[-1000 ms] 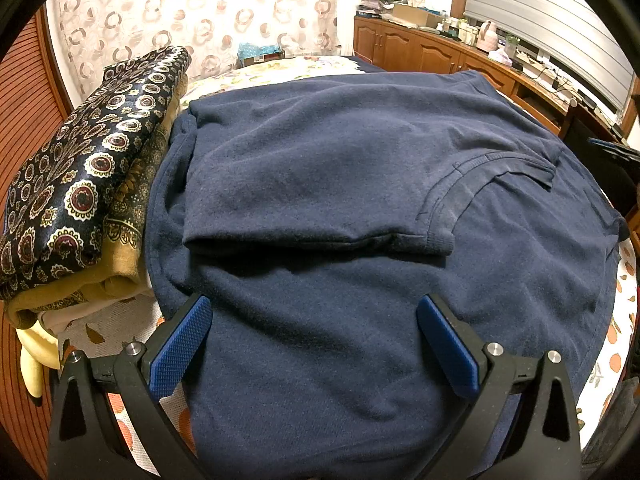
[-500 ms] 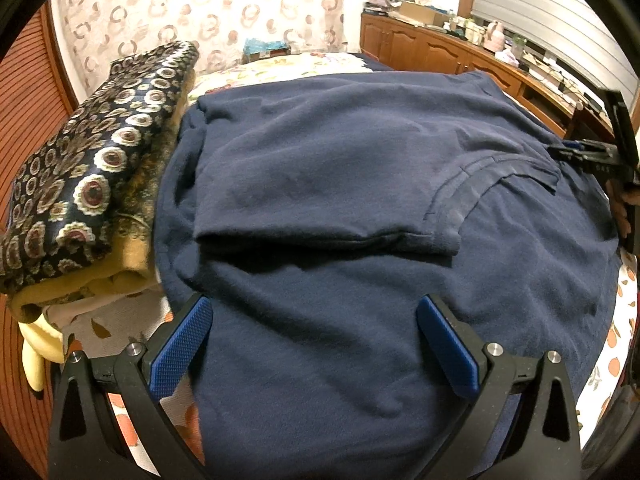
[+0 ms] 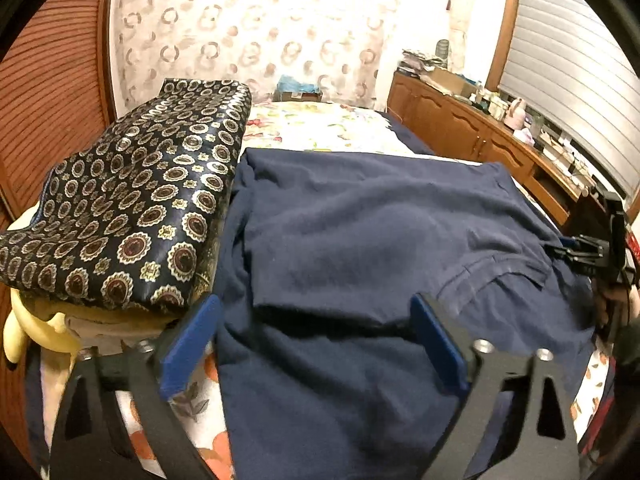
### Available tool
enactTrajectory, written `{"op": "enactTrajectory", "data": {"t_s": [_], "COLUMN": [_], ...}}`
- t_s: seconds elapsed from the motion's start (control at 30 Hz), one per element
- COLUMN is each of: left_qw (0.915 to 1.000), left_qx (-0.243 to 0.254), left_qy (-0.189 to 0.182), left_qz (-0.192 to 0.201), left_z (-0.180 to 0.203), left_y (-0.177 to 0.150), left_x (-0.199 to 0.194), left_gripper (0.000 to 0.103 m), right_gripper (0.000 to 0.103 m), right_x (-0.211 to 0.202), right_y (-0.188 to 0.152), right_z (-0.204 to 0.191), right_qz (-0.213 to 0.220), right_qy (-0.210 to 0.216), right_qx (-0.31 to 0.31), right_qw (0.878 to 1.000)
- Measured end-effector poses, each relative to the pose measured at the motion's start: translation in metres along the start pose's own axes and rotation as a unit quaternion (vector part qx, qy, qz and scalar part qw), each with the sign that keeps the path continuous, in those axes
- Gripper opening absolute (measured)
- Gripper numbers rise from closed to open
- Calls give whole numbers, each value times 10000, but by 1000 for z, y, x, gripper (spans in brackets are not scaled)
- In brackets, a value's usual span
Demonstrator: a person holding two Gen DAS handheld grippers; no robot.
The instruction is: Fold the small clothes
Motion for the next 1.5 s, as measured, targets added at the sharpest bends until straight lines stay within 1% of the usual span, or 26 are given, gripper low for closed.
{"op": "enactTrajectory", "data": {"t_s": [0.03, 0.1, 0.13, 0.17, 0.2, 0.33, 0.43, 0.47, 0.5, 0.53, 0.57, 0.6, 0.67, 0.7, 0.73, 0.77, 0.8, 0.83, 0.93, 1.03, 1.17, 1.23, 1.37, 1.5], "left_qw": [10000, 9998, 9998, 9997, 9996, 9988, 9988, 9988, 9988, 9986, 9984, 9984, 9983, 9983, 9985, 9987, 9989, 9990, 9990, 9982, 9968, 9961, 9951, 9952], "left_qx": [8, 35, 32, 20, -5, -43, -20, 21, 64, 107, 176, 222, 278, 289, 287, 281, 258, 231, 165, 213, 269, 265, 223, 226], "left_qy": [29, 184, 198, 228, 294, 471, 472, 470, 476, 507, 537, 518, 509, 499, 458, 425, 378, 344, 124, 16, -84, -163, -339, -382], "left_qz": [-9, -13, -14, -32, -49, -112, -138, -130, -119, -109, -93, -91, -73, -22, 7, 28, 112, 180, 403, 555, 743, 827, 902, 867], "left_z": [0, 0, 1, 0, -1, -4, -3, -2, 0, 1, 3, 4, 6, 6, 6, 6, 7, 7, 10, 15, 20, 21, 20, 19], "left_y": [0, 1, 1, 2, 2, 3, 3, 3, 3, 5, 5, 6, 7, 7, 8, 9, 11, 12, 16, 20, 20, 18, 8, -10], "left_x": [2, 7, 8, 10, 12, 20, 23, 24, 25, 25, 25, 26, 25, 22, 20, 18, 12, 7, -15, -32, -51, -64, -85, -100], "left_gripper": [82, 70, 65, 59, 55, 54, 54, 46, 28, 23, 13, 9, 7, 6, 6, 6, 6, 6, 5, 5, 5, 5, 5, 5], "right_gripper": [56, 56, 56, 56, 56, 56, 56, 56, 56, 56, 56, 56, 56, 46, 30, 26, 17, 11, 8, 7, 6, 6, 6, 6], "right_x": [0, 0, 0, 0, 0, 0, 0, 0, 0, 0, 0, 0, -1, -2, -4, -4, -6, -8, -22, -44, -71, -84, -108, -126], "right_y": [0, 0, 0, 0, 0, -1, -1, -1, -1, -1, -1, -1, -2, -2, -1, -1, 0, 0, 2, 5, 4, 0, -17, -43], "right_z": [0, 0, 0, 0, 0, 0, 0, 0, 0, 0, 0, 0, 2, 3, 4, 4, 3, 2, 7, 8, 10, 12, 16, 16], "right_qz": [0, 1, 2, 2, 3, 3, 4, 4, 5, 4, 4, 5, 16, 51, 109, 147, 179, 241, 557, 945, 1220, 1342, 1468, 1417], "right_qy": [2, 4, 4, 6, 7, 7, 10, 9, 8, 7, 2, 1, 14, 72, 218, 301, 305, 317, 413, 471, 450, 522, 644, 675], "right_qx": [1, 1, -2, -1, -2, -4, -3, -5, -5, -8, -11, -13, 18, 56, 92, 64, 7, -11, 116, 105, 58, 92, 100, 56], "right_qw": [10000, 10000, 10000, 10000, 10000, 10000, 10000, 10000, 10000, 10000, 10000, 10000, 10000, 9999, 9997, 9994, 9994, 9992, 9975, 9944, 9915, 9895, 9870, 9876]}}
Point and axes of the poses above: each gripper's, at about its wrist camera, not at the fingertips, and x roughly the way its jaws point, z to its right, y to its top, the point moved 1 cm from there along x, roughly the way its jaws point, and after that the axes turned 8 degrees about -x, right-handed, at the moved point
